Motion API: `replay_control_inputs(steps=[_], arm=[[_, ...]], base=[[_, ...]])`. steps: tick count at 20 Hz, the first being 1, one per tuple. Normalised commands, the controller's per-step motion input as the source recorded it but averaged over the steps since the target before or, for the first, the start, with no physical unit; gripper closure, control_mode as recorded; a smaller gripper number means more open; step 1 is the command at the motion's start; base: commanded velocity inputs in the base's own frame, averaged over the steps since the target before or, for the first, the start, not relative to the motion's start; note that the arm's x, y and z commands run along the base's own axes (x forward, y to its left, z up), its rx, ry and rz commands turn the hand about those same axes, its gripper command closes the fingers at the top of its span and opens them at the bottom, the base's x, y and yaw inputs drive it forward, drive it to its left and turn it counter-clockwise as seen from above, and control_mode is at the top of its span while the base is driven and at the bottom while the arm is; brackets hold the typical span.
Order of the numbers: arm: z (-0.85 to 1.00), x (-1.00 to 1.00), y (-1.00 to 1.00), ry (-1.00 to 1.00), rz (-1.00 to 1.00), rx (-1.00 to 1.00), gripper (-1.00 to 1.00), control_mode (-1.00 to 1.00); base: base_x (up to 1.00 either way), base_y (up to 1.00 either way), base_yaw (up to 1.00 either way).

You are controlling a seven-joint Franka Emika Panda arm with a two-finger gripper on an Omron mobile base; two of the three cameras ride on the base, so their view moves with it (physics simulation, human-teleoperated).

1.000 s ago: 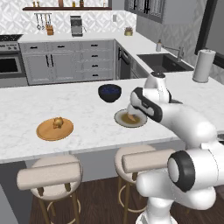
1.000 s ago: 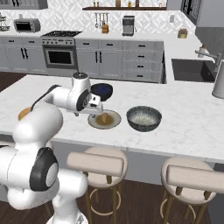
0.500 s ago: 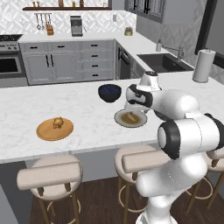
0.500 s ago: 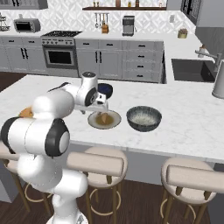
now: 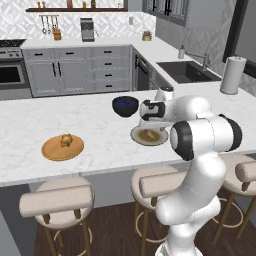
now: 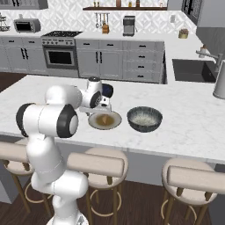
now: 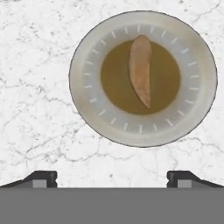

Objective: Pick the chicken drumstick and sweet potato from their plates and place them in the bowl. Then put the bowl in the fridge.

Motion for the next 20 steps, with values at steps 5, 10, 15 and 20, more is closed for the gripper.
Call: replay_control_inputs(steps=[5, 10, 15, 20], arm=[[-0.32, 0.68, -0.10, 0.00, 0.00, 0.00, -1.00, -1.00], [-0.30, 0.66, -0.04, 0.01, 0.00, 0.00, -1.00, -1.00], [-0.38, 0.43, 0.00, 0.00, 0.00, 0.00, -1.00, -1.00], [-0.42, 0.09, 0.00, -0.02, 0.00, 0.00, -1.00, -1.00]], base=[[0.00, 0.00, 0.00], [0.00, 0.00, 0.00], [0.00, 0.00, 0.00], [0.00, 0.00, 0.00]])
